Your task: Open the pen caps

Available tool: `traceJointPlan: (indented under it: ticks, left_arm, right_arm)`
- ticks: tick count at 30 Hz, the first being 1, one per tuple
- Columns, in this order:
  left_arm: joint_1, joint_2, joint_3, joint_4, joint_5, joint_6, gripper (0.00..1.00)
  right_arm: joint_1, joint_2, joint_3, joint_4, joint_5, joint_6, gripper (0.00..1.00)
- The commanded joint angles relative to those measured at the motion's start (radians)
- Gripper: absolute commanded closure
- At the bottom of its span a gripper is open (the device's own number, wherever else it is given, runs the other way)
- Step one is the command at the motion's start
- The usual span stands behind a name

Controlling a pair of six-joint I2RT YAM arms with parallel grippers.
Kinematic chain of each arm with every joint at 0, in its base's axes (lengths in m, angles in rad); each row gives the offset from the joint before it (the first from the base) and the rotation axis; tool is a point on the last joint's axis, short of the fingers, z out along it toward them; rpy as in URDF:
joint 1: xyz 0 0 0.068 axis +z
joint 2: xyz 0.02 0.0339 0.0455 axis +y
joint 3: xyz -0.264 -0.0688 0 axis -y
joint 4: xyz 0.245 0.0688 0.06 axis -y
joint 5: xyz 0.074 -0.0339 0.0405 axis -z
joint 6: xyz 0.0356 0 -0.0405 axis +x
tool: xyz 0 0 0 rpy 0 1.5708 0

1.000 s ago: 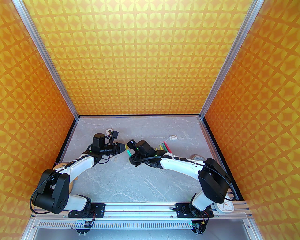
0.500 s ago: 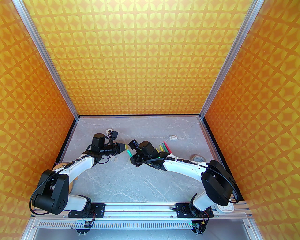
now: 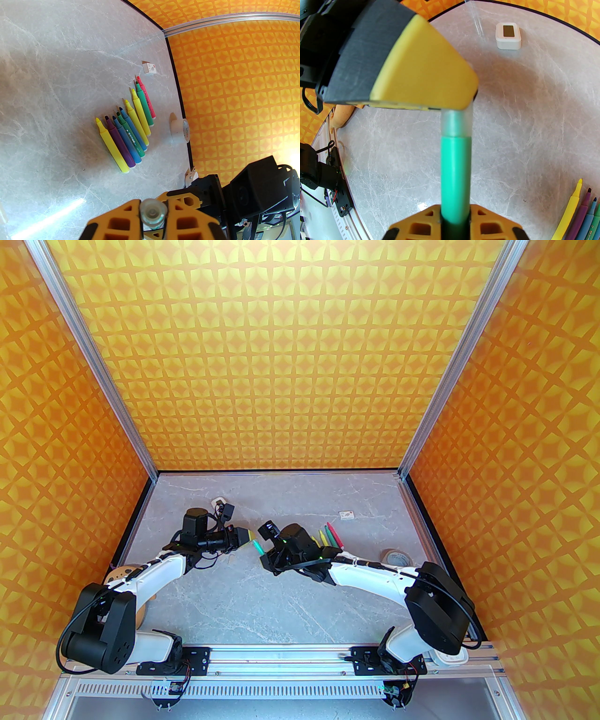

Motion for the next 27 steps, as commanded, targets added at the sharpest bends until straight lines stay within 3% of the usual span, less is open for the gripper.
traceJointPlan:
  ticks: [1,27]
  left_arm:
    - [0.076,-0.038,0.004,0.082,-0.119,-0.018,1.0]
    - [0.119,-0.072,-0.009,0.11,-0.154,-0.083,1.0]
  right_arm:
    - [0.003,-0.025,-0.067,-0.177,-0.04,-0.024,1.0]
    - [0.003,-0.087,-0.151,-0.182,-0.035,-0.05,1.0]
